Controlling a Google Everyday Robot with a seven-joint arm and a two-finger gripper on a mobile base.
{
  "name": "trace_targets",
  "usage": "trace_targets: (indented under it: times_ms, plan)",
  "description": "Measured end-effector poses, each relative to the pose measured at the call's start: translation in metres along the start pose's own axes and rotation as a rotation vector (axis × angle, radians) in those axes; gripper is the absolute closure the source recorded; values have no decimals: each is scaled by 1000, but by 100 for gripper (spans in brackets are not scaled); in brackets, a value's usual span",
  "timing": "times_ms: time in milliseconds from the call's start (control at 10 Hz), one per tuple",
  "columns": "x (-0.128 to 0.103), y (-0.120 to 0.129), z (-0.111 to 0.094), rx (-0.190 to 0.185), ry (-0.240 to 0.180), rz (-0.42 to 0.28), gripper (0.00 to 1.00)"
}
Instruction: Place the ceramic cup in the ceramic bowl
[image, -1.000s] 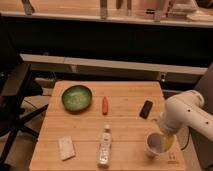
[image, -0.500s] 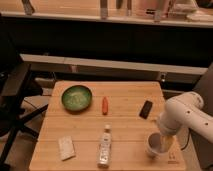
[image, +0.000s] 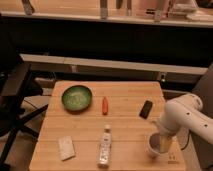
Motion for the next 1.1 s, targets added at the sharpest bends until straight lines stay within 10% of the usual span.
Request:
trace_targets:
  times_ms: [1100]
  plan:
    - [4,1,11,-8,-27,1,20]
